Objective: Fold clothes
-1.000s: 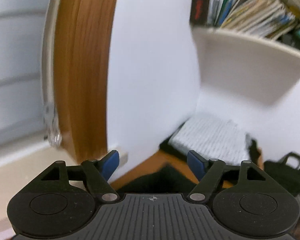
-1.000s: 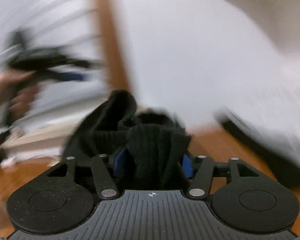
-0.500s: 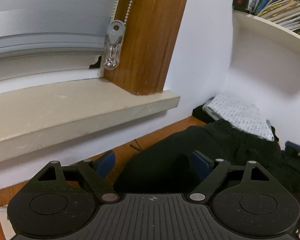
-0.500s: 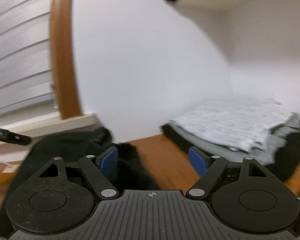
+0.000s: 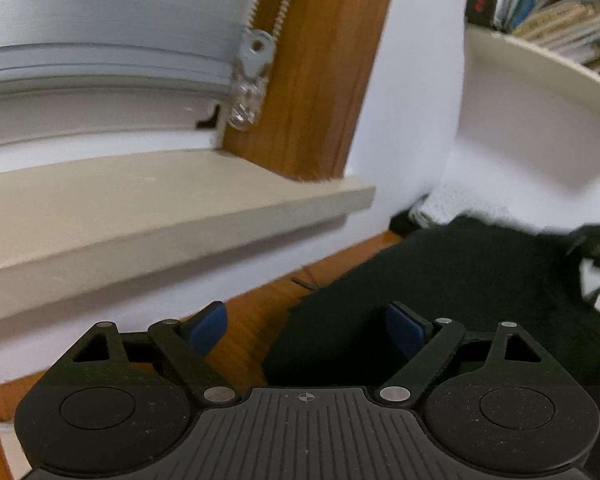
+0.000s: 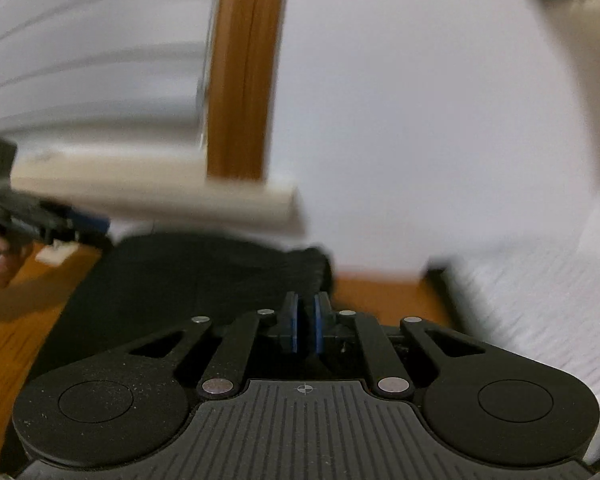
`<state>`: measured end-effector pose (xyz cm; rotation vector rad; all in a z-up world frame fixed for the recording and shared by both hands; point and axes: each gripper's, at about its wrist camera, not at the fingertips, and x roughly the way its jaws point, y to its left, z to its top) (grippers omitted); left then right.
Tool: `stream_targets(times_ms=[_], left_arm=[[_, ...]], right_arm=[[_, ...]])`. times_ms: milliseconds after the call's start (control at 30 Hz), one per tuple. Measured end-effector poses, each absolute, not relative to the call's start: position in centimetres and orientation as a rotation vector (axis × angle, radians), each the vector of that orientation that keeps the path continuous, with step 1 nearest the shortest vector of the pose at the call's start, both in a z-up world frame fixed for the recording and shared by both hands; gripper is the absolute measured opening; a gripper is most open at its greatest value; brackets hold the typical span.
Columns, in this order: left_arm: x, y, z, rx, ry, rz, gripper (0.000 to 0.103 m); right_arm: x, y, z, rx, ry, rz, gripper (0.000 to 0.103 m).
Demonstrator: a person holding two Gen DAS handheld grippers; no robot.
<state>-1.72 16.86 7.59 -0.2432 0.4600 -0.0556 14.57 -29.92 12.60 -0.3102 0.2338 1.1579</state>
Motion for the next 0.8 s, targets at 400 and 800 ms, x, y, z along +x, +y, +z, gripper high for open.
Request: stream_targets(times_ms=[400,800], left_arm=[[-1.6,16.9,7.2,-0.227,0.510,-0.164,0.088],[-1.5,17.6,5.8,-0.184,0.513,-0.101,0.064]], right_arm=[[17.6,-31.3,9.7,-0.302,0.283,1.018,0.018],[12.1,-36.7,7.6,-0.340,0.236,1.143,0.029]])
